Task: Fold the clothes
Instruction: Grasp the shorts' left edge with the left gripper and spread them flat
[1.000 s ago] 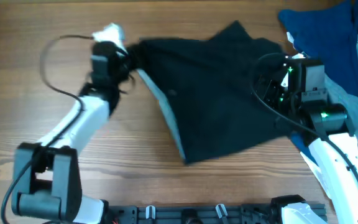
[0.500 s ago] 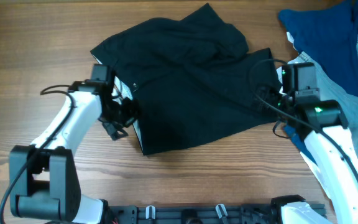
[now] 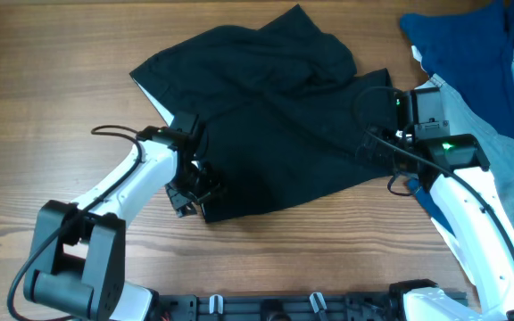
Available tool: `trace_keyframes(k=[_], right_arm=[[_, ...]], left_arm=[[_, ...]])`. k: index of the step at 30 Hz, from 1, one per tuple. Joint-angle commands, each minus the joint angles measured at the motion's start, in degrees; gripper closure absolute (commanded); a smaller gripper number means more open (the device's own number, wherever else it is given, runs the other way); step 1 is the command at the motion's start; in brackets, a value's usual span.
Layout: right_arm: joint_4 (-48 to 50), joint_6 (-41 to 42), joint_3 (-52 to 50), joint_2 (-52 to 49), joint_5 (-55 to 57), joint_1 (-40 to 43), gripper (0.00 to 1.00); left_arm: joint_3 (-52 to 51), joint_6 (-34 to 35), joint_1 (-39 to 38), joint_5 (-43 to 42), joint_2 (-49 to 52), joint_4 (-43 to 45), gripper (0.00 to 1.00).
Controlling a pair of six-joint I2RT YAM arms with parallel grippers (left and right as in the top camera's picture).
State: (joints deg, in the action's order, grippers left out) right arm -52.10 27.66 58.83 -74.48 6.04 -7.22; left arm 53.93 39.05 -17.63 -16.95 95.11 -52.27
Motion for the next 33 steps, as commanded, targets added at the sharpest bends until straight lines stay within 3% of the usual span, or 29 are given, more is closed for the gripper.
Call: trace_keyframes(k=[1,3,4,6,9,11,15,21,26,29,31,33], right_arm=[[-0.48,0.85,-0.46,-0.11,0.13,0.17,0.0],[-0.94,0.85,-0.46,-0.11,0.13,0.17,0.0],[-1.14,0.85,-0.46,-0.11,0.13,0.17,0.0],[-1.07,0.85,-0.46,-0.11,0.15,0.17,0.0],[-1.66,1.01,-0.46,-0.11,0.83,0.17,0.0],[-2.19,1.01,-0.46,-0.11,1.05,0.17,0.0],[-5.07,3.04,-0.46,-0.35,2.91,0.17,0.0],[-12.5,6.32,-0.72,-4.09,-0.96,0.17,0.0],[-4.35,8.92,-10.8,-6.01,-8.07,0.17,0.01],[4.07,10.29,-18.71,-6.01,-14.8,0.17,0.09],[9.01,11.47,-22.97,-6.01,-15.17,0.17,0.24],[14.51,11.52,-25.35,-6.01,-15.23,0.17,0.62]], left_arm=[[-2.84,0.72,-0.28,-3.67,0.72,4.35,0.6],[-3.98,0.9,-0.28,-3.85,0.72,4.96,0.57],[-4.2,0.87,-0.28,-4.37,0.72,4.87,0.61],[-4.2,0.81,-0.28,-6.32,0.7,4.72,0.96],[-3.52,-3.58,1.64,-5.35,0.13,0.26,0.96],[-2.54,-5.05,8.26,-0.09,-2.21,-5.75,0.96],[-2.51,-7.52,22.43,-0.35,-8.22,-16.85,0.96],[-2.54,-9.05,24.02,3.61,-11.1,-17.55,0.96],[-2.54,-9.01,24.02,7.63,-11.1,-17.86,0.96],[-2.54,-9.03,24.02,7.65,-11.1,-17.84,0.96],[-2.54,-9.03,24.02,7.65,-11.1,-17.86,0.96],[-2.54,-9.03,24.02,7.67,-11.1,-17.86,0.96]])
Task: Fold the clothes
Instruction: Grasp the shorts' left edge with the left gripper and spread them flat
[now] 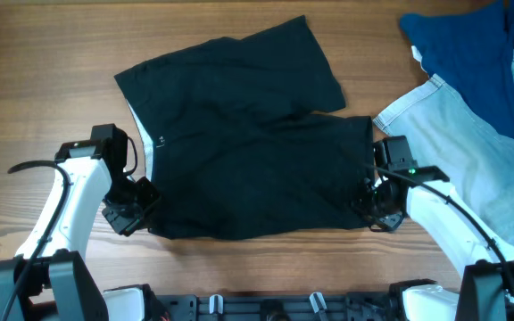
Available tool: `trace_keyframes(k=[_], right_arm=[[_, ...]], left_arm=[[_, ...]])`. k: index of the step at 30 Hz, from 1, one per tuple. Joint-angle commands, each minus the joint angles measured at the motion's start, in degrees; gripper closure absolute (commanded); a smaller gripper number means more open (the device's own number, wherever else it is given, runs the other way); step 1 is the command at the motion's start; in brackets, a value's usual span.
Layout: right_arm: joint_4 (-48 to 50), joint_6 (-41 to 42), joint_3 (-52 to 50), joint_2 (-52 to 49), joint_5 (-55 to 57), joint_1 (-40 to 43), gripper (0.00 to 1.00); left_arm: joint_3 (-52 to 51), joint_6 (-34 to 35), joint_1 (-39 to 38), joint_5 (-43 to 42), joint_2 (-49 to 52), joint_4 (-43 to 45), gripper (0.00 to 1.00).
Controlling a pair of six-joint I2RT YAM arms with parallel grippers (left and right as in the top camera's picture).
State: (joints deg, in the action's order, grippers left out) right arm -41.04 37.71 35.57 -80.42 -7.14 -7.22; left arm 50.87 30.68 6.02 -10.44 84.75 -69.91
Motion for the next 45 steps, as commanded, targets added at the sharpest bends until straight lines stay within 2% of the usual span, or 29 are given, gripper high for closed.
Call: trace_keyframes(k=[1,2,5,8,10,12,14,16,21,24,25,26,27,29,31,32,33,38,41,43,45], right_arm=[[5.14,1.42,-2.21,-0.04,-3.41,0.17,0.9],[6.45,1.4,-2.16,-0.04,-4.76,0.17,0.96],[8.9,1.31,-1.31,0.24,-7.19,0.17,0.96],[8.66,-3.19,2.6,2.49,-5.27,0.17,0.96],[5.16,-2.99,5.77,3.19,-3.8,0.17,0.96],[-4.72,-1.31,6.73,3.19,-2.89,0.17,0.96],[-8.5,-1.64,6.75,3.67,-1.88,0.17,0.96],[-8.17,-1.57,7.15,6.69,-1.9,0.17,0.96],[-7.41,-1.86,13.05,16.5,1.36,0.17,0.96],[-8.02,-3.26,13.31,15.08,1.14,0.17,0.96],[-8.63,-3.23,13.31,14.08,1.16,0.17,0.96],[-9.2,-3.26,13.31,13.05,1.18,0.17,0.96],[-9.64,-3.39,13.31,12.17,1.18,0.17,0.96],[-9.75,-3.96,13.31,10.54,1.18,0.17,0.96],[-9.53,-4.59,13.31,10.01,1.18,0.17,0.96],[-9.46,-4.61,13.31,10.01,1.33,0.17,0.96],[-9.25,-4.72,13.31,10.01,1.33,0.17,0.96],[-9.22,-4.79,13.31,10.01,1.33,0.17,0.96],[-9.27,-4.74,13.31,10.01,1.33,0.17,0.96],[-9.68,-4.79,13.31,10.01,1.33,0.17,0.95],[-10.05,-4.79,13.31,10.01,1.31,0.17,0.96]], left_arm=[[0.52,-0.66,0.37,1.16,-0.74,-0.22,0.96],[0.52,-0.66,0.37,1.16,-0.74,-0.2,0.96],[0.52,-0.68,0.37,1.18,-0.76,0.31,0.96],[0.57,-0.66,0.39,4.11,-0.76,1.27,0.96],[0.81,-0.22,0.7,4.5,-0.76,1.14,0.96],[0.85,-0.24,2.19,2.21,-0.76,-0.7,0.96],[0.94,-0.72,2.93,0.83,-1.18,-1.57,0.96],[1.38,-4.04,2.93,-2.05,-3.58,-1.77,0.96],[3.89,-4.98,2.95,-2.54,-14.62,-4.61,0.96],[3.87,-3.26,2.93,-2.58,-16.96,-4.72,0.96],[3.8,-3.26,2.93,-2.6,-16.57,-5.18,0.9],[3.78,-3.21,2.93,-2.75,-16.15,-5.88,0.66],[3.78,-3.23,2.93,-3.76,-15.76,-6.99,0.5],[3.78,-3.21,2.91,-8.94,-15.3,-10.27,0.26],[3.72,0.26,2.73,-12.72,-15.32,-12.11,0.18],[3.23,4.81,2.73,-12.72,-15.34,-12.0,0.16],[1.6,10.47,2.71,-12.72,-15.47,-10.56,0.16],[-12.02,25.07,2.73,-10.67,-15.47,1.49,0.19],[-18.58,28.35,2.73,-10.05,-15.47,6.8,0.2],[-23.3,31.78,2.73,-9.73,-15.47,12.41,0.26],[-24.72,32.74,2.73,-5.77,-15.45,16.11,0.33]])
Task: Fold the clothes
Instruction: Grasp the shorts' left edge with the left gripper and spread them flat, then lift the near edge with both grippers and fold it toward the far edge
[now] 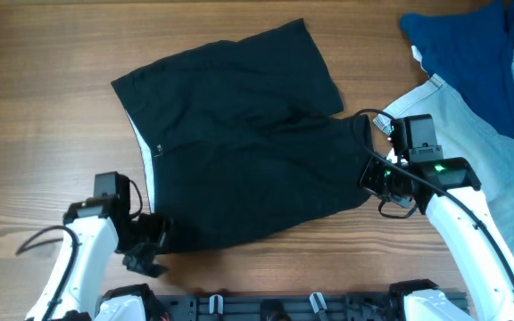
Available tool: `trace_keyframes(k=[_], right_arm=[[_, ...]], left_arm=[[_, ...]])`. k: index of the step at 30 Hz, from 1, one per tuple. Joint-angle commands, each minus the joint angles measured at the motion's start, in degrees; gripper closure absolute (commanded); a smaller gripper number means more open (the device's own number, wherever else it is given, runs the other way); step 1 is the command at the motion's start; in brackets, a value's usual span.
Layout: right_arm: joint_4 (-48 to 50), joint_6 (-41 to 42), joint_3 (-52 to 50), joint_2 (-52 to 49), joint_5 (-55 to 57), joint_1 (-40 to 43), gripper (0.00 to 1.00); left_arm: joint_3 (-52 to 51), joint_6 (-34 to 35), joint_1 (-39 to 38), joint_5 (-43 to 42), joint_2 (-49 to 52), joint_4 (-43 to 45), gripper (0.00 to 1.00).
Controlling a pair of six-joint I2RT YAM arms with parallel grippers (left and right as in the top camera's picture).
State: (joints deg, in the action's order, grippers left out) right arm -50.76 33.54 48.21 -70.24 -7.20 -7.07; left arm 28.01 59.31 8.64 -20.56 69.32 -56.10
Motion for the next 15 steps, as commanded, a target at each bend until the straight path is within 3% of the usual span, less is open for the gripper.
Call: trace_keyframes(k=[1,3,5,6,10,13,15], right_arm=[[-0.68,-0.57,0.68,-0.17,1.38,0.02,0.96],[-1.36,-0.59,0.68,-0.17,1.4,0.02,0.96],[-1.4,-0.59,0.68,-0.17,1.4,0.02,0.96],[-1.44,-0.57,0.68,-0.17,1.4,0.02,0.97],[-1.6,-0.5,0.68,-0.17,1.44,0.02,0.96],[-1.38,-0.52,0.7,-0.15,2.29,0.02,0.96],[-0.92,-0.59,1.33,0.59,2.38,0.02,0.96]], left_arm=[[-1.86,4.87,0.11,7.74,0.02,2.78,0.37],[-1.86,4.87,0.11,11.87,0.02,4.39,0.48],[-1.86,4.83,0.11,14.21,0.02,7.02,0.87],[-1.86,4.83,0.11,14.25,0.02,7.82,0.96],[-1.86,2.95,0.11,13.38,0.02,5.6,0.96],[-0.85,-5.25,0.13,5.46,0.0,-0.72,0.96],[3.02,-13.09,0.15,2.97,-0.26,-9.42,0.96]])
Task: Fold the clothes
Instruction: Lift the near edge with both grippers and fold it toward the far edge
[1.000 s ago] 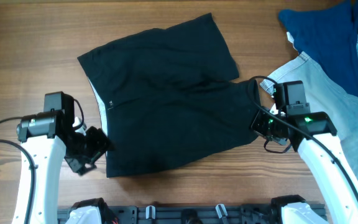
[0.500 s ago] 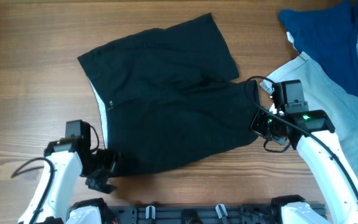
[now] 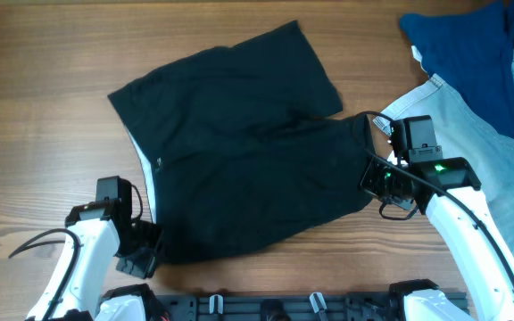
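Observation:
A pair of black shorts (image 3: 239, 152) lies spread out in the middle of the table, waistband to the left and legs to the right. My left gripper (image 3: 146, 255) is at the shorts' near left corner, shut on the fabric there. My right gripper (image 3: 375, 181) sits at the hem of the nearer leg on the right and looks shut on it, though dark fingers on dark cloth hide the pinch.
A light blue denim garment (image 3: 471, 134) and a dark blue garment (image 3: 462, 45) are heaped at the right, close behind the right arm. The table's front edge with its rail (image 3: 266, 305) runs just below both arms.
My left gripper has shifted slightly nearer the front edge, and the shorts' left side has slid a little left and down with it. The right gripper has stayed put.
At first the shorts lay bunched, with both grippers at their near edge. They were then spread flat, a gripper at each near corner. Later the left gripper was lower and the right one higher, and now the cloth lies a little flatter.

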Available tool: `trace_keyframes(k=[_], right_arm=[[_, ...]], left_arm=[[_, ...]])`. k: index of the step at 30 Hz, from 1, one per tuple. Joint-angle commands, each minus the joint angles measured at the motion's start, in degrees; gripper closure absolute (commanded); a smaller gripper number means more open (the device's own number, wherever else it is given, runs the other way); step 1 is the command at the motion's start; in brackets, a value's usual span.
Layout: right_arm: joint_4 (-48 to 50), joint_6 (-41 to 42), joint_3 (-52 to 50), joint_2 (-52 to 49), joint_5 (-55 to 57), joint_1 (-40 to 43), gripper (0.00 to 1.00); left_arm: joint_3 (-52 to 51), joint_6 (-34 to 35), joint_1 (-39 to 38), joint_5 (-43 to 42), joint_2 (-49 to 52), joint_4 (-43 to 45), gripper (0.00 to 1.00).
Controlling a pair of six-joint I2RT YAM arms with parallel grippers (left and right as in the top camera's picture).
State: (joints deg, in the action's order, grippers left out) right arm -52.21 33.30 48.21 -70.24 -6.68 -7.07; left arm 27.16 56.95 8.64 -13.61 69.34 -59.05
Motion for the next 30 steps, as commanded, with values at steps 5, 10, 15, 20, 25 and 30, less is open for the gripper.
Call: trace_keyframes(k=[5,10,15,20,25,30], right_arm=[[5.9,-10.12,11.41,1.07,2.54,0.02,0.96],[22.73,-12.55,14.91,-5.86,-0.22,0.02,0.96],[45.57,-13.62,14.91,-18.29,-11.34,-0.2,0.96],[69.66,-12.09,14.91,-30.08,-13.16,-3.85,0.96],[82.01,-12.33,14.93,-37.33,-12.61,-7.04,0.96],[91.67,-12.37,16.33,-43.85,-10.78,-8.74,0.96]], left_arm=[[18.23,-16.24,0.17,-0.17,-5.92,-14.82,0.96],[26.34,-11.28,4.5,7.56,-6.4,3.78,0.96],[26.34,-8.09,5.42,7.08,1.68,25.66,0.96],[26.34,-8.28,5.09,8.15,17.25,46.29,0.96],[26.34,-8.28,5.11,12.24,21.7,53.99,0.96],[26.34,-8.28,5.11,17.38,22.51,53.22,0.96]])
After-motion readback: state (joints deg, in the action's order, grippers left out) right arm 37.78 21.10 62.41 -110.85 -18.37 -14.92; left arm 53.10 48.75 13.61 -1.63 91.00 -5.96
